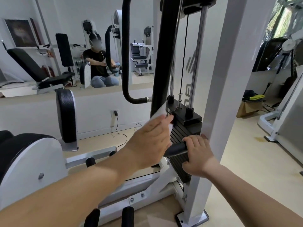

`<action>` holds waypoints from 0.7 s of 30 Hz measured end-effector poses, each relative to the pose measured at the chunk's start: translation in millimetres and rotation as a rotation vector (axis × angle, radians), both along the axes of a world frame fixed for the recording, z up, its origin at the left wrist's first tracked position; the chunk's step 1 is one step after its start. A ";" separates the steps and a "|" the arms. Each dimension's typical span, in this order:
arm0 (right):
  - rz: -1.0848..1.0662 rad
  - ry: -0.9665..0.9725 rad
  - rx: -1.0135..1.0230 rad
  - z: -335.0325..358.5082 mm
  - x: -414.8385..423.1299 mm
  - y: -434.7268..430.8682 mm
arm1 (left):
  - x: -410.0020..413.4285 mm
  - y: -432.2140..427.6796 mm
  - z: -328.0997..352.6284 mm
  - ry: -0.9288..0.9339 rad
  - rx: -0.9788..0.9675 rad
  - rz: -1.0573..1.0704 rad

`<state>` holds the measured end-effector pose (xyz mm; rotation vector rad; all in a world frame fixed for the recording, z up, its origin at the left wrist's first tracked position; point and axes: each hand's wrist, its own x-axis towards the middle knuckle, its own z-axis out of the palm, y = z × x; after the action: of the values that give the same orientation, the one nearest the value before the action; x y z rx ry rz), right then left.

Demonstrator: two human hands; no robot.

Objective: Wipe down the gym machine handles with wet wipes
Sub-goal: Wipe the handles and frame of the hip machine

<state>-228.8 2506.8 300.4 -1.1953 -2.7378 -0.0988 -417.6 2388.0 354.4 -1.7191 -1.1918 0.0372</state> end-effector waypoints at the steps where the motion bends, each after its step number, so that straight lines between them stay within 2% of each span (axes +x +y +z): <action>1: 0.004 -0.011 0.005 -0.5 0.1 0.7 | 1.0 0.3 -8.4 0.059 -0.048 0.004; 5: 0.018 -0.012 -0.009 -1.1 1.3 2.6 | 10.5 3.0 -44.0 0.058 -0.163 0.066; 8: 0.014 -0.030 -0.001 -1.0 0.2 1.9 | 5.7 5.1 -49.6 0.139 -0.124 0.038; 12: 0.010 -0.017 -0.004 -0.1 -0.3 0.3 | -17.6 1.8 16.9 0.296 -0.092 -0.115; 15: 0.009 -0.024 0.014 -2.4 -0.5 0.6 | -14.2 8.9 49.5 0.220 0.064 -0.145; 17: 0.016 -0.009 0.026 -4.7 0.0 0.9 | -6.7 8.8 23.7 0.152 0.111 -0.085; 21: 0.026 -0.006 0.035 -5.6 1.4 2.7 | 11.4 -4.8 -66.8 0.006 -0.092 0.132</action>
<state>-227.4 2509.6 294.8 -1.1522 -2.7436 -0.1469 -406.2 2383.2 287.7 -1.7156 -1.3156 0.1801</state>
